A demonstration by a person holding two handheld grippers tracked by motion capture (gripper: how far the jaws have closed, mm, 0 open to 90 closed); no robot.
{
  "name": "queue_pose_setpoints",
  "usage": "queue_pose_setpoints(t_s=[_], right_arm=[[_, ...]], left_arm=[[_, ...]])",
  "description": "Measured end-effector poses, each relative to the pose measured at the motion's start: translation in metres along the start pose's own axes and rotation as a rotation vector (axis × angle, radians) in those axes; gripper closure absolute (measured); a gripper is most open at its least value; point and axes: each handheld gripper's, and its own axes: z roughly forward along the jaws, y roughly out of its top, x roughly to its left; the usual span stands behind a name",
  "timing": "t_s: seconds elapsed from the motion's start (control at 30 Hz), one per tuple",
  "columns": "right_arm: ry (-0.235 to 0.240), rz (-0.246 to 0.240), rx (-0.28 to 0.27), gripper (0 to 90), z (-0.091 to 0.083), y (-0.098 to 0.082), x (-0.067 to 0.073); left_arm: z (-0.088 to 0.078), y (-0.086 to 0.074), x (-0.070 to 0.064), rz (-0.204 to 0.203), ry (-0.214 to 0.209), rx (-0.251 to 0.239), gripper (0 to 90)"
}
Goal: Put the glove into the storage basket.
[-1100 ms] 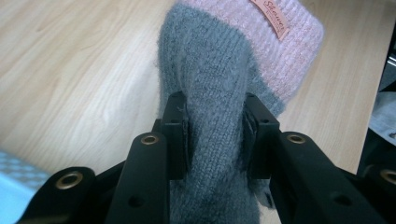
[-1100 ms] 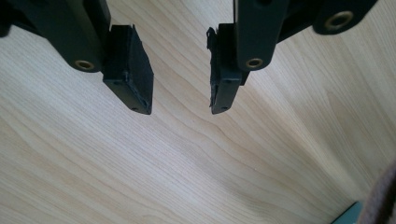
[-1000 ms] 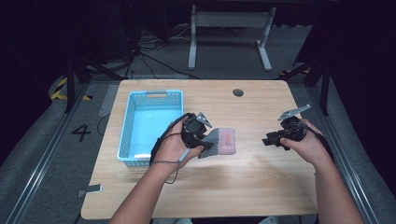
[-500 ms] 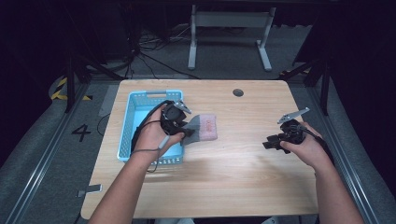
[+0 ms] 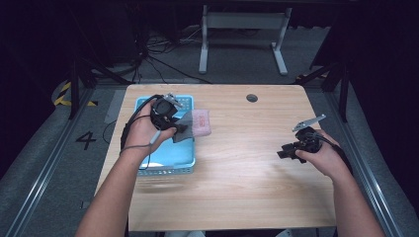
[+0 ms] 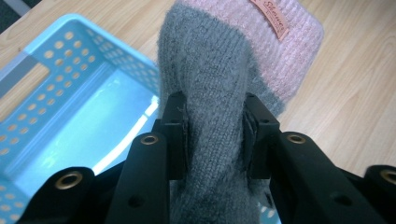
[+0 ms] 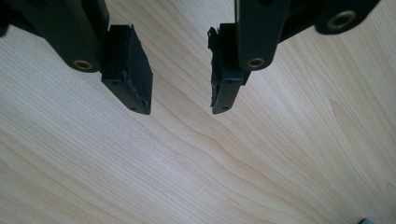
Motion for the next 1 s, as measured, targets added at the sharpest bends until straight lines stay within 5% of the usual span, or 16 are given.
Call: queue_pose_setpoints(t_s=[0.37, 0.6, 1.0], right_arm=[[-0.011, 0.019, 0.008, 59.5, -0.001, -0.007, -0.001], [-0.018, 0.035, 0.021, 59.4, -0.002, -0.016, -0.002], [-0.023, 0.043, 0.028, 59.2, -0.001, -0.022, -0.002]], left_arm=[[-0.002, -0.007, 0.046, 0.012, 0.040, 0.043, 67.2], [0.012, -0.011, 0.068, -0.014, 0.078, 0.107, 67.0], [0.047, -0.008, 0.090, -0.019, 0.036, 0.158, 66.7]])
